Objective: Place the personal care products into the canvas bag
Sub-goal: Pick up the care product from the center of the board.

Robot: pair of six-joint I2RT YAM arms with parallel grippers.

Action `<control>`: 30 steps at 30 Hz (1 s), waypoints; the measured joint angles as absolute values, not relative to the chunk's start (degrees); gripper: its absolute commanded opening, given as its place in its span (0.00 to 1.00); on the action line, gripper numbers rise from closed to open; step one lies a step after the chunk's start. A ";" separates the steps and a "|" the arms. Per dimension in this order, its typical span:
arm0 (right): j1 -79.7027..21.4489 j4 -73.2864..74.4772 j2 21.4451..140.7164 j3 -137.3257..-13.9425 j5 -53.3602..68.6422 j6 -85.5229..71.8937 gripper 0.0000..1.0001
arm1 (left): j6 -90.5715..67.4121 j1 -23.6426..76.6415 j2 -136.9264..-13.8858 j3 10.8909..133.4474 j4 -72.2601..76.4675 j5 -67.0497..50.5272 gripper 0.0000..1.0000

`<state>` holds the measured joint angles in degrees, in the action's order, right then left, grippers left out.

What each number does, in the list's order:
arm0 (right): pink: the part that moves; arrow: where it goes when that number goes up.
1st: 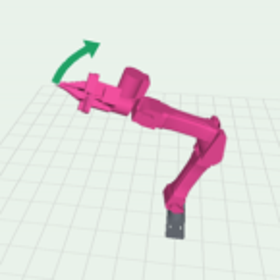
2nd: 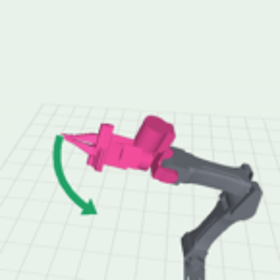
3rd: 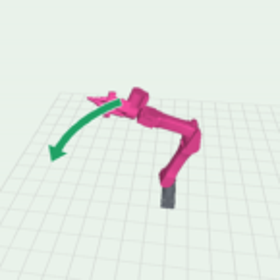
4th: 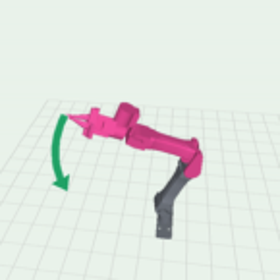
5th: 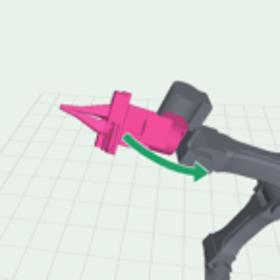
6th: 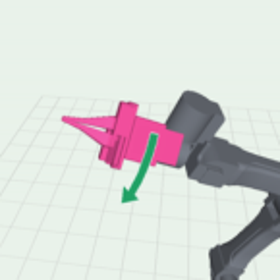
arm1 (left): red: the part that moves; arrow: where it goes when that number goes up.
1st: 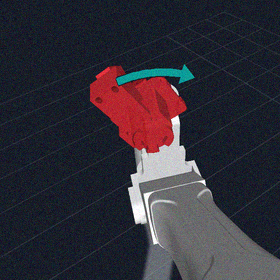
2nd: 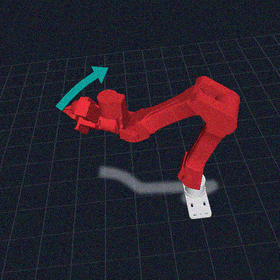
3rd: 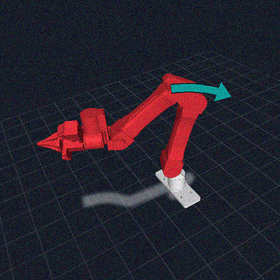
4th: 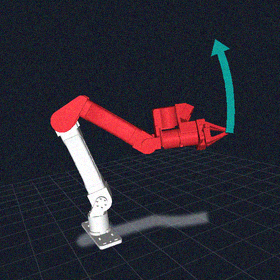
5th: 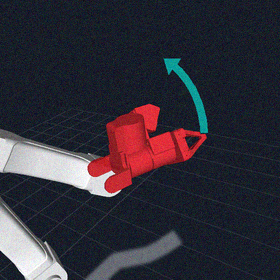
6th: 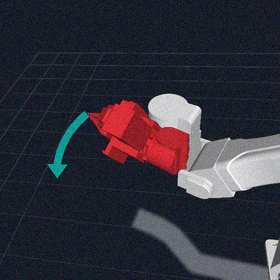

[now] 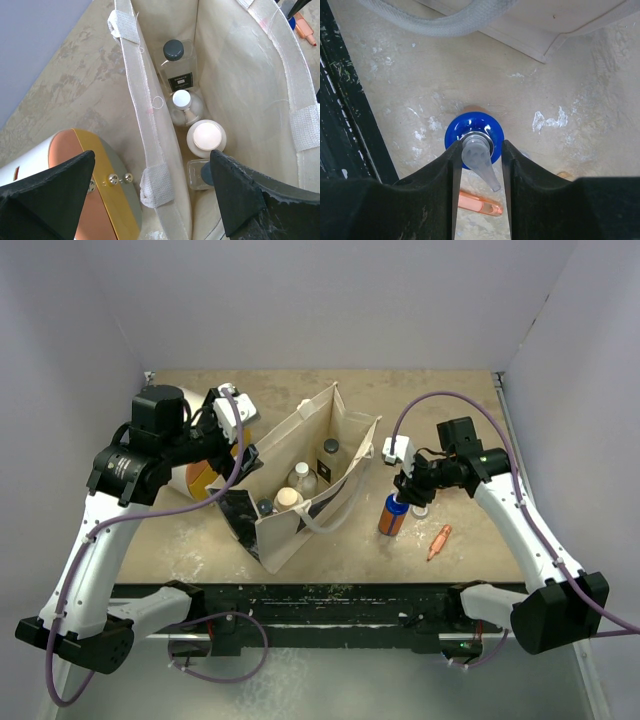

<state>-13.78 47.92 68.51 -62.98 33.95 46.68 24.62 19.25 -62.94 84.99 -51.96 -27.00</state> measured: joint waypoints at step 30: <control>-13.85 47.81 67.42 -62.24 33.74 46.26 0.41 | 24.58 19.25 -62.35 84.47 -51.92 -26.79 0.99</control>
